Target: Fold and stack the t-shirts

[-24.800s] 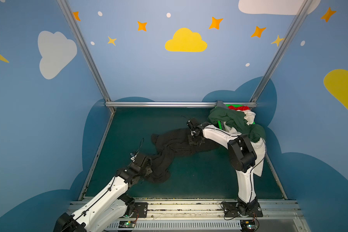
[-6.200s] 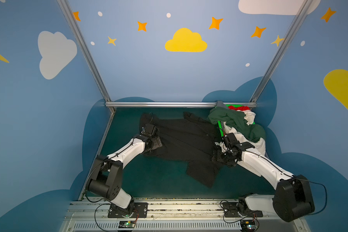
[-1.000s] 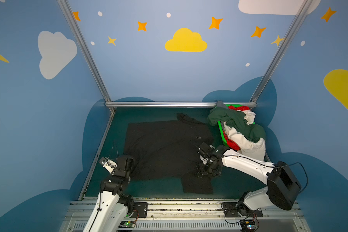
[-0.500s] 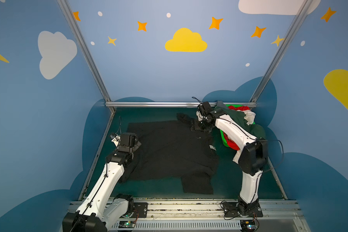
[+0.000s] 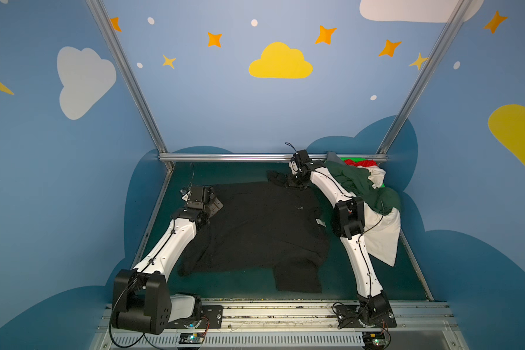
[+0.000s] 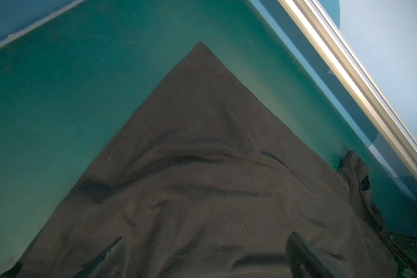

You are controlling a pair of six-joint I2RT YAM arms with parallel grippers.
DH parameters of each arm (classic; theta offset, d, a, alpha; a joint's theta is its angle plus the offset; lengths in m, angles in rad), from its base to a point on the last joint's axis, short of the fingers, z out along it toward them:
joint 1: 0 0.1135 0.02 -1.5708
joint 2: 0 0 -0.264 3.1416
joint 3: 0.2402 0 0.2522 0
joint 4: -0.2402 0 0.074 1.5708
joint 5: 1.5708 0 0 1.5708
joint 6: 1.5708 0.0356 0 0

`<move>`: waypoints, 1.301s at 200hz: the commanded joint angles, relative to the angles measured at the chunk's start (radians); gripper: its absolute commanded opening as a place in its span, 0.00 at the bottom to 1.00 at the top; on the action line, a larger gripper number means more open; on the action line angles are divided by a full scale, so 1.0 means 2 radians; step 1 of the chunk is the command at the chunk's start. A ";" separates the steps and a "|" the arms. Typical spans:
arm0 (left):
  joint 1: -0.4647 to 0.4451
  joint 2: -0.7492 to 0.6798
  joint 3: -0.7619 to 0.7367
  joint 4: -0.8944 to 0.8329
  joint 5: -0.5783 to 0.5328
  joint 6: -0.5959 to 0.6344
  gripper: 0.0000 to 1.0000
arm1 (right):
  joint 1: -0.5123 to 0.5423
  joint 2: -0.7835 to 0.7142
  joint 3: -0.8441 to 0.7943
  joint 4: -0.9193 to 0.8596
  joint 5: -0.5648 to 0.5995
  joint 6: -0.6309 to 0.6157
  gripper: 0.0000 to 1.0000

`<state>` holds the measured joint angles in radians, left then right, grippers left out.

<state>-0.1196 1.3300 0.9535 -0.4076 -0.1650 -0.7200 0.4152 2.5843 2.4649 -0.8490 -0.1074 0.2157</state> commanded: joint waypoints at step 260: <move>0.017 0.060 0.039 -0.040 0.024 0.002 1.00 | -0.025 0.038 0.026 0.027 0.043 -0.016 0.00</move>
<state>-0.0959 1.4799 1.0283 -0.4660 -0.0956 -0.7212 0.3679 2.6740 2.5317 -0.8108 0.0013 0.1936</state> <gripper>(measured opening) 0.998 0.047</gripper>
